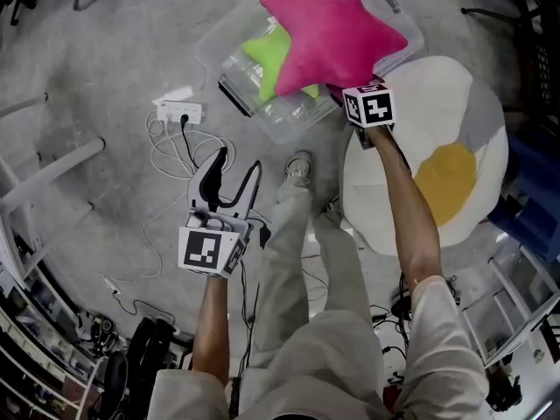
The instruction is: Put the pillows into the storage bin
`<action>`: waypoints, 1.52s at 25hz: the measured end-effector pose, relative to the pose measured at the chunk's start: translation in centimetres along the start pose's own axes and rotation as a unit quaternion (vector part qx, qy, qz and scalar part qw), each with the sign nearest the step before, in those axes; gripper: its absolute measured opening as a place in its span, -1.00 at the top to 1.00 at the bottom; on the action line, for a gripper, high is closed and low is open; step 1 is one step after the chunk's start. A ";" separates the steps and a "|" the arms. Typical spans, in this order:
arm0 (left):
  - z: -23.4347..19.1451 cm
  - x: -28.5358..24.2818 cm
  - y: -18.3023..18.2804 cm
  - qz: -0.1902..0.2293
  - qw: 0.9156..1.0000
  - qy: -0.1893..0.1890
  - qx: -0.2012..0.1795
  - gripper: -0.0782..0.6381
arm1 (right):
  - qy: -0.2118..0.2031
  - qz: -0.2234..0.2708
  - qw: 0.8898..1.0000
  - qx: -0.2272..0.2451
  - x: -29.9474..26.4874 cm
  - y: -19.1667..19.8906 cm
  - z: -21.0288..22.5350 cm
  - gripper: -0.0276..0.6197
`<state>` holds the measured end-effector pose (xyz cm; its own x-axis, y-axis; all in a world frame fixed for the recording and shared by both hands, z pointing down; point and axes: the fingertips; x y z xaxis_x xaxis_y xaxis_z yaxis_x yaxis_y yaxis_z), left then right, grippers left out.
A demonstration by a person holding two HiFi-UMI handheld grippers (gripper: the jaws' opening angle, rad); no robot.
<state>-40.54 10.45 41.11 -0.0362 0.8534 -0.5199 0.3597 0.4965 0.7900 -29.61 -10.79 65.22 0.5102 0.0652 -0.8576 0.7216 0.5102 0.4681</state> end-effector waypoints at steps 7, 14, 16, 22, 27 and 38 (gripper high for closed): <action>-0.2 -0.9 -0.2 0.001 1.000 -0.001 0.006 0.11 | -0.019 0.017 1.000 0.013 -1.8 0.3 -1.6 -0.87; 1.8 -1.8 -0.5 0.000 1.000 0.014 -0.006 0.11 | -0.011 0.064 0.998 0.015 2.5 0.2 -1.2 -0.86; 2.8 -2.1 -1.1 0.000 1.000 0.021 -0.014 0.11 | -0.004 0.086 0.996 0.013 4.6 -0.2 -0.8 -0.85; 6.2 -3.0 -3.9 0.002 0.999 0.041 -0.035 0.11 | 0.036 0.152 0.988 -0.014 13.7 -0.3 0.4 -0.39; 9.5 -3.5 -6.5 0.007 0.997 0.060 -0.052 0.11 | 0.088 0.199 0.974 -0.056 22.7 1.7 2.4 0.03; 17.5 -6.2 -6.7 -0.009 0.989 0.123 -0.086 0.16 | 0.234 0.236 0.938 -0.103 38.8 11.2 6.8 0.91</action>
<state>-26.38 -0.92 33.31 -0.2751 0.8467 -0.4555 0.1942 0.5129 0.8362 1.47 -8.40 38.63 0.4538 0.6692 -0.5884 0.3367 0.4826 0.8086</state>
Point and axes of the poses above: the fingertips, and each gripper's own axes: x backward along the fingers, z to its right, y out of its underside, and after that the axes turned 6 degrees about x, right-handed
